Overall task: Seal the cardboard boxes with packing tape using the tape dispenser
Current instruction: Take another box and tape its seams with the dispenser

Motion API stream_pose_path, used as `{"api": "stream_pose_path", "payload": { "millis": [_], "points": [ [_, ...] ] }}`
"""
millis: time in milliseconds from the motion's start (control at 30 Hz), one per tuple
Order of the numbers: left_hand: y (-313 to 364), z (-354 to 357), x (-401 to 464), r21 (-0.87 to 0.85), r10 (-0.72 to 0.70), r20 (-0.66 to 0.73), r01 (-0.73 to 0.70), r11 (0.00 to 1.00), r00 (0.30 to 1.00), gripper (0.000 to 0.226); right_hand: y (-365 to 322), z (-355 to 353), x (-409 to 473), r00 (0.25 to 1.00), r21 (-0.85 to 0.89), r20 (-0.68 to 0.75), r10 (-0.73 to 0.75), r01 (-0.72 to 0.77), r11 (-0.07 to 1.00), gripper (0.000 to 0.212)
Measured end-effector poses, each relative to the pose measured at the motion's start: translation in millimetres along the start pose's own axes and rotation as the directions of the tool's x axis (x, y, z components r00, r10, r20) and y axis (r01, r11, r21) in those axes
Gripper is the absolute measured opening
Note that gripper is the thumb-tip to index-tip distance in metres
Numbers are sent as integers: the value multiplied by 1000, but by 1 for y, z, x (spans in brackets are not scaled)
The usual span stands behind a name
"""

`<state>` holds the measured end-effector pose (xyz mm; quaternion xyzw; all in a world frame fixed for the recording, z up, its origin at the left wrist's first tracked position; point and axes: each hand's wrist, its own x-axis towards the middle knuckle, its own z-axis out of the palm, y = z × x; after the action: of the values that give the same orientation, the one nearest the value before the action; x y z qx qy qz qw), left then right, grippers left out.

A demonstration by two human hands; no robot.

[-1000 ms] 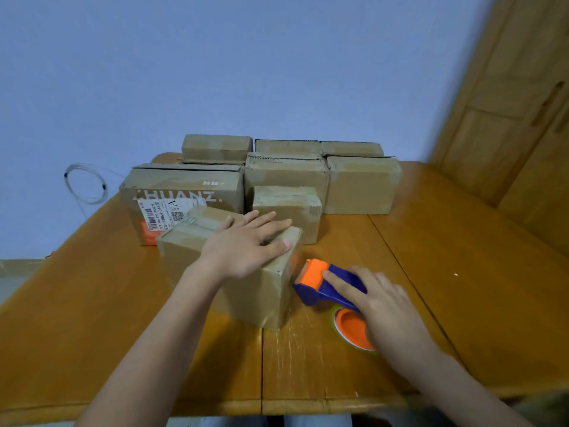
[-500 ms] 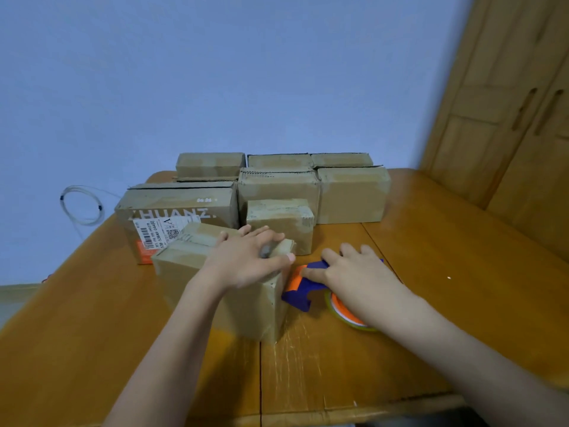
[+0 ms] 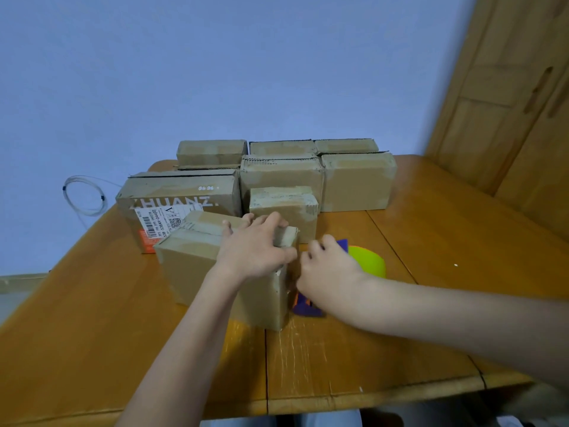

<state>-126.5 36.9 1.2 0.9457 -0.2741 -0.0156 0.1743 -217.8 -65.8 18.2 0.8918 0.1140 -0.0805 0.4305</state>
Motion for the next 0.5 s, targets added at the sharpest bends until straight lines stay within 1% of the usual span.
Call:
{"api": "stream_pose_path", "payload": {
  "millis": [33, 133, 200, 233, 267, 300, 333, 367, 433, 467, 500],
  "points": [
    [-1, 1, -1, -3, 5, -3, -5, 1000, 1000, 68, 3, 3, 1, 999, 59, 14, 29, -30, 998, 34],
    [-2, -1, 0, -6, 8, -9, -8, 1000, 1000, 68, 33, 16, -5, 984, 211, -32, 178, -167, 963, 37],
    [-4, 0, 0, 33, 21, -12, -21, 999, 1000, 67, 53, 41, -10, 976, 387, -2, 216, -198, 901, 44],
    [-5, 1, 0, 53, 31, -17, -30, 998, 999, 65, 58, 59, -11, 976, 497, 32, 216, -203, 844, 50],
    [-6, 1, 0, 62, 36, -22, -34, 997, 999, 63, 61, 78, -12, 974, 619, 82, 210, -215, 755, 59],
    [-6, 1, -1, 61, 38, -23, -36, 997, 999, 64, 61, 96, -12, 970, 743, 131, 203, -232, 628, 68],
    [-6, 1, -1, 51, 37, -20, -36, 998, 999, 68, 59, 111, -14, 964, 846, 166, 208, -248, 472, 75],
    [-6, 0, -2, 37, 35, -13, -35, 999, 999, 71, 56, 124, -15, 954, 924, 176, 244, -246, 293, 77],
    [-4, -2, -2, 20, 27, -3, -26, 999, 1000, 73, 47, 140, -22, 926, 980, 200, 321, -191, -61, 71],
    [-4, -3, -2, 15, 20, 1, -20, 1000, 1000, 72, 42, 144, -24, 915, 966, 224, 334, -164, -198, 68],
    [-4, -3, -3, 9, 14, 6, -14, 1000, 1000, 71, 36, 148, -25, 906, 940, 247, 344, -138, -311, 64]
  ]
}}
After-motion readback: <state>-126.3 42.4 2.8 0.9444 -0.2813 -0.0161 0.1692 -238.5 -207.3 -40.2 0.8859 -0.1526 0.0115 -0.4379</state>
